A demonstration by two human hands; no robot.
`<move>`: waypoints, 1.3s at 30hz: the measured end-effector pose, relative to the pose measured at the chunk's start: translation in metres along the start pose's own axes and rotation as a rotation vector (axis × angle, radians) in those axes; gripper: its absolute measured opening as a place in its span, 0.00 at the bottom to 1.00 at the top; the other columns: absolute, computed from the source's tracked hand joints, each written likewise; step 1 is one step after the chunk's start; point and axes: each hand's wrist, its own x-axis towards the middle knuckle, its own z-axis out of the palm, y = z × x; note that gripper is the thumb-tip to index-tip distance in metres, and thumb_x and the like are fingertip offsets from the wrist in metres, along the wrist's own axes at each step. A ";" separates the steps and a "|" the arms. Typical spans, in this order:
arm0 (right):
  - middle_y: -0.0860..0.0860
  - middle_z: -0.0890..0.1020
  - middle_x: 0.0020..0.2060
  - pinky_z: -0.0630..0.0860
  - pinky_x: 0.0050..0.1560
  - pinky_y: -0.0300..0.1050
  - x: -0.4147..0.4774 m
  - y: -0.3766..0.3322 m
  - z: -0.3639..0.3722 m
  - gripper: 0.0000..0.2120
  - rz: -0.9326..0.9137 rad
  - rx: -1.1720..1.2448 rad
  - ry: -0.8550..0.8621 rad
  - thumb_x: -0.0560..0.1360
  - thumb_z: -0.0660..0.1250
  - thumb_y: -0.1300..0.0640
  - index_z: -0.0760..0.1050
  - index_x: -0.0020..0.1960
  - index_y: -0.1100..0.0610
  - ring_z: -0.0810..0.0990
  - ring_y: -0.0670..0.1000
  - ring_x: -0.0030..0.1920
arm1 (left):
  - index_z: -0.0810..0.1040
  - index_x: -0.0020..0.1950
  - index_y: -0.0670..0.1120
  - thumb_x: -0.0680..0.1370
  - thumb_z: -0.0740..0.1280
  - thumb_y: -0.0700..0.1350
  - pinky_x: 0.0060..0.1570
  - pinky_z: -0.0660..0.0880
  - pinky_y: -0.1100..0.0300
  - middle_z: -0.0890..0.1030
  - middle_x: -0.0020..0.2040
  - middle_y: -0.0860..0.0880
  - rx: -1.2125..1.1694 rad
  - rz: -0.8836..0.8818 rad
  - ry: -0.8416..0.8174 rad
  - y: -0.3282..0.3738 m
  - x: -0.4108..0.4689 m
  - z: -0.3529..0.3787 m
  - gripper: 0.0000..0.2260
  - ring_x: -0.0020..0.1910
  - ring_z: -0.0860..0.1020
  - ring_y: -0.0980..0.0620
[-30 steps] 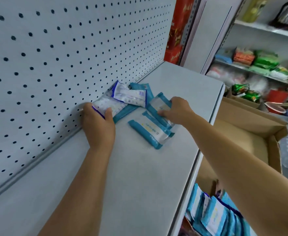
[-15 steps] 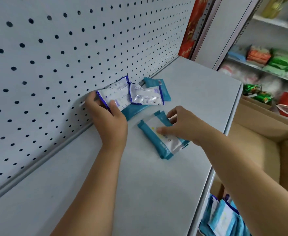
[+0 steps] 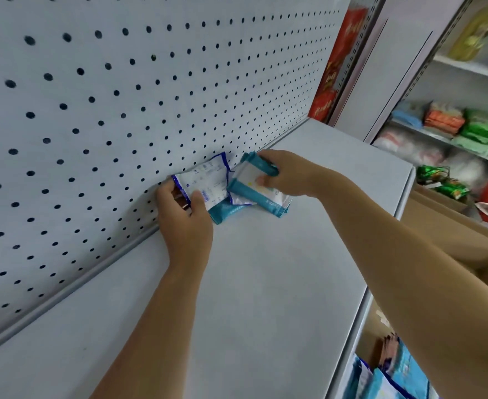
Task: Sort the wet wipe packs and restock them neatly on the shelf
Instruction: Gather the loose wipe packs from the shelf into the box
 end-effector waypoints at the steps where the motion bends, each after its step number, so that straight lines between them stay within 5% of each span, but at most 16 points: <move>1: 0.50 0.79 0.56 0.76 0.57 0.51 0.006 -0.001 0.000 0.18 0.004 -0.050 -0.062 0.78 0.69 0.54 0.70 0.67 0.50 0.78 0.54 0.55 | 0.72 0.66 0.40 0.81 0.67 0.35 0.44 0.75 0.75 0.78 0.57 0.50 0.001 -0.017 -0.009 0.001 0.001 0.000 0.14 0.49 0.80 0.67; 4: 0.47 0.78 0.56 0.77 0.57 0.54 0.011 0.000 -0.003 0.18 0.013 -0.165 -0.161 0.79 0.67 0.49 0.67 0.67 0.47 0.78 0.53 0.54 | 0.68 0.65 0.43 0.80 0.67 0.34 0.47 0.78 0.70 0.79 0.57 0.48 -0.014 -0.055 -0.048 0.001 0.004 0.000 0.16 0.49 0.81 0.68; 8: 0.45 0.78 0.58 0.78 0.58 0.52 0.006 0.006 -0.007 0.22 0.038 -0.230 -0.229 0.79 0.67 0.44 0.64 0.71 0.45 0.78 0.51 0.54 | 0.61 0.69 0.45 0.80 0.65 0.34 0.47 0.81 0.63 0.78 0.58 0.46 0.009 -0.088 -0.175 0.001 0.002 0.003 0.22 0.54 0.82 0.49; 11: 0.45 0.77 0.59 0.79 0.55 0.48 -0.002 0.016 -0.010 0.24 0.068 -0.104 -0.153 0.78 0.69 0.46 0.65 0.71 0.45 0.79 0.50 0.55 | 0.66 0.72 0.46 0.80 0.66 0.36 0.41 0.79 0.69 0.78 0.60 0.47 0.153 -0.073 -0.255 -0.002 0.006 0.003 0.21 0.54 0.83 0.49; 13: 0.44 0.78 0.57 0.80 0.52 0.45 -0.006 0.026 -0.014 0.22 0.103 0.098 -0.071 0.78 0.71 0.51 0.68 0.69 0.47 0.80 0.50 0.55 | 0.71 0.69 0.47 0.79 0.67 0.40 0.46 0.82 0.60 0.78 0.59 0.49 0.261 -0.071 -0.303 -0.004 0.011 0.003 0.19 0.54 0.82 0.48; 16: 0.48 0.81 0.54 0.83 0.53 0.52 0.001 0.043 -0.019 0.19 0.197 0.451 0.102 0.77 0.72 0.57 0.71 0.65 0.51 0.83 0.52 0.52 | 0.75 0.62 0.49 0.72 0.70 0.50 0.49 0.83 0.46 0.80 0.56 0.51 0.318 -0.093 -0.319 -0.004 0.015 0.005 0.19 0.55 0.82 0.47; 18: 0.51 0.82 0.55 0.82 0.56 0.57 0.012 0.052 -0.019 0.19 0.275 0.612 0.187 0.77 0.72 0.58 0.72 0.66 0.54 0.84 0.54 0.53 | 0.76 0.59 0.48 0.73 0.74 0.54 0.44 0.82 0.52 0.82 0.53 0.51 0.390 -0.089 -0.348 0.000 0.016 0.011 0.18 0.50 0.82 0.50; 20: 0.53 0.83 0.56 0.82 0.56 0.59 0.022 0.055 -0.016 0.19 0.351 0.671 0.217 0.77 0.72 0.56 0.72 0.66 0.55 0.84 0.55 0.53 | 0.77 0.57 0.45 0.74 0.75 0.57 0.41 0.78 0.57 0.83 0.52 0.49 0.549 -0.020 -0.360 0.001 0.018 0.017 0.21 0.49 0.81 0.50; 25: 0.53 0.83 0.56 0.81 0.56 0.58 0.037 0.057 -0.007 0.16 0.473 0.667 0.226 0.78 0.71 0.53 0.73 0.63 0.53 0.83 0.56 0.54 | 0.76 0.61 0.43 0.72 0.75 0.63 0.63 0.70 0.48 0.80 0.59 0.43 0.847 0.119 -0.381 0.002 0.024 0.026 0.29 0.62 0.73 0.41; 28: 0.52 0.82 0.54 0.81 0.56 0.57 0.041 0.056 -0.006 0.13 0.481 0.657 0.225 0.78 0.71 0.53 0.72 0.59 0.52 0.83 0.56 0.53 | 0.78 0.58 0.44 0.70 0.73 0.67 0.60 0.71 0.49 0.80 0.58 0.44 0.982 0.084 -0.471 0.005 0.027 0.027 0.30 0.62 0.74 0.41; 33: 0.52 0.83 0.53 0.81 0.56 0.57 0.037 0.060 -0.003 0.13 0.494 0.707 0.255 0.78 0.71 0.52 0.74 0.59 0.53 0.83 0.56 0.54 | 0.81 0.55 0.48 0.70 0.78 0.57 0.50 0.82 0.50 0.85 0.51 0.51 0.716 -0.200 -0.667 0.020 0.027 0.019 0.20 0.49 0.83 0.48; 39: 0.55 0.84 0.55 0.82 0.44 0.53 0.007 0.085 -0.002 0.10 0.493 1.056 0.324 0.79 0.69 0.60 0.75 0.60 0.59 0.84 0.55 0.51 | 0.77 0.53 0.46 0.73 0.77 0.47 0.33 0.73 0.60 0.82 0.47 0.51 0.352 -0.339 -0.508 0.029 0.023 0.023 0.14 0.43 0.81 0.52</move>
